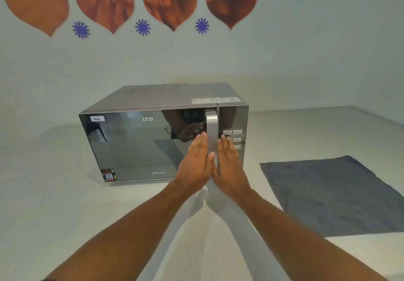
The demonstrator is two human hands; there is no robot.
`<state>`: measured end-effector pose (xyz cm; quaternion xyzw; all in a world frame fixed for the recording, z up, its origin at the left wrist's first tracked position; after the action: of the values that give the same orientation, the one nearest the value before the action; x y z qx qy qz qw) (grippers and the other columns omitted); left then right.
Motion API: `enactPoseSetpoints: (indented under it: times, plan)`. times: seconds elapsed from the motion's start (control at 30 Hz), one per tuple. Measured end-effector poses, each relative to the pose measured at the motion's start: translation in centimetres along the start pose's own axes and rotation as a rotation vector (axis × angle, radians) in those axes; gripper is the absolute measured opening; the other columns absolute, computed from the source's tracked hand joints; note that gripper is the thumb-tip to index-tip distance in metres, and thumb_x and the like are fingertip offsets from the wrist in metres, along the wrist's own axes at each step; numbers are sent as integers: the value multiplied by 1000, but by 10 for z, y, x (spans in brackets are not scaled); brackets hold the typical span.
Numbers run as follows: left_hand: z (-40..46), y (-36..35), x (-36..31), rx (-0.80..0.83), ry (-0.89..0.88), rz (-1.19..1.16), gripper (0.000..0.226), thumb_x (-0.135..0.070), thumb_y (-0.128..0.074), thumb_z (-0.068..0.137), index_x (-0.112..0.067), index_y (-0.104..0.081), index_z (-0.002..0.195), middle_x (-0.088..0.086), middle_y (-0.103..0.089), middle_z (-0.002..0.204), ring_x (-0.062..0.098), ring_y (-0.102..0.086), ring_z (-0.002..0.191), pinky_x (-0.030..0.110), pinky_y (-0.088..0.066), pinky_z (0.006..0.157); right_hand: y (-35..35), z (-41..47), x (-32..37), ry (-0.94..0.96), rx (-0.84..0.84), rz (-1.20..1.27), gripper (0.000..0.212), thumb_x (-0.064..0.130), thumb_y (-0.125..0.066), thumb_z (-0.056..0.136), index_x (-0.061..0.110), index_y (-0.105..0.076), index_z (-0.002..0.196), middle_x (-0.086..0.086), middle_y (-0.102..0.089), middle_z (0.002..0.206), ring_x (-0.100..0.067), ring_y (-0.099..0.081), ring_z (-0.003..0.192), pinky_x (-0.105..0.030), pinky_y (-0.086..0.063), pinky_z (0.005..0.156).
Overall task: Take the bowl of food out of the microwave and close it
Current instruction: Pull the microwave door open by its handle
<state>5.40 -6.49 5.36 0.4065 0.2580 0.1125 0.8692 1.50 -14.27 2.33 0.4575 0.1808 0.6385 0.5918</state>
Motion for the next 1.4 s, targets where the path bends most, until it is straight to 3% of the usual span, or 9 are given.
enactPoseSetpoints:
  times: [0.07, 0.17, 0.27, 0.4, 0.57, 0.7, 0.8, 0.97, 1.4]
  plan:
    - [0, -7, 9, 2, 91, -115, 63, -46, -24, 103, -20, -6, 158, 6, -26, 164, 22, -29, 149, 41, -33, 119, -8, -5, -6, -47, 30, 143, 74, 57, -12, 96, 18, 5, 156, 0, 11, 166, -11, 18, 148, -39, 4, 123]
    - [-7, -17, 22, -10, 232, -255, 60, -47, -32, 102, -24, -19, 156, 8, -65, 133, 24, -66, 115, 42, -55, 99, -31, -14, -17, -114, 109, 386, 72, 55, -26, 97, 24, -4, 157, 2, -8, 167, -18, -7, 152, -44, -17, 123]
    - [-7, -20, 33, -108, 332, -445, 46, -43, -46, 100, -24, -51, 142, -2, -72, 122, 18, -70, 108, 38, -56, 97, -39, -16, -31, -217, 88, 529, 58, 45, -43, 99, 27, -28, 152, 0, -44, 154, -24, -49, 136, -40, -42, 110]
    - [-6, -25, 40, -161, 426, -580, 32, -40, -56, 97, -22, -67, 121, -7, -74, 106, 14, -71, 98, 38, -58, 93, -42, -15, -46, -359, 3, 742, 31, 35, -61, 94, 26, -59, 123, 6, -70, 119, -17, -67, 110, -26, -52, 95]
    - [1, -26, 43, -165, 442, -632, 25, -38, -61, 94, -17, -70, 104, -1, -76, 92, 14, -71, 85, 39, -61, 85, -51, -7, -58, -492, 44, 885, 28, 34, -65, 92, 14, -68, 111, -4, -75, 104, -23, -70, 98, -27, -56, 82]
    - [7, -30, 47, -152, 480, -672, 26, -39, -64, 92, -15, -70, 102, 0, -75, 89, 17, -72, 86, 37, -61, 85, -57, -2, -58, -506, 116, 930, 27, 38, -63, 92, 17, -69, 109, -2, -75, 107, -20, -69, 99, -31, -53, 86]
    - [11, -33, 47, -145, 503, -696, 27, -40, -65, 91, -18, -69, 107, -2, -75, 96, 18, -72, 91, 33, -60, 88, -58, -3, -59, -527, 107, 968, 13, 38, -63, 92, 28, -69, 98, 4, -75, 101, -17, -69, 97, -24, -50, 75]
    - [12, -35, 45, -160, 507, -721, 20, -35, -66, 92, -20, -68, 104, -2, -76, 95, 17, -73, 90, 15, -53, 78, -57, -3, -57, -538, 104, 994, 9, 39, -63, 91, 33, -70, 94, 12, -75, 96, -9, -69, 93, -22, -49, 75]
    - [9, -32, 40, -140, 563, -704, 26, -33, -64, 93, -12, -68, 107, 6, -75, 99, 23, -72, 93, 40, -57, 96, -58, -3, -60, -566, 133, 1002, 10, 41, -69, 87, 32, -72, 87, 24, -77, 79, 2, -72, 77, -17, -47, 67]
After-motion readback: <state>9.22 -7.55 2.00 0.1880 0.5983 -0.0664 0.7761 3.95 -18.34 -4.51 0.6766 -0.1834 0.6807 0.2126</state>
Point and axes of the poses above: each hand's wrist, its own z-axis towards the middle knuckle, its own y-axis out of the back of the hand, x = y × z, the point moved 10 cm from there along z, towards the middle knuckle
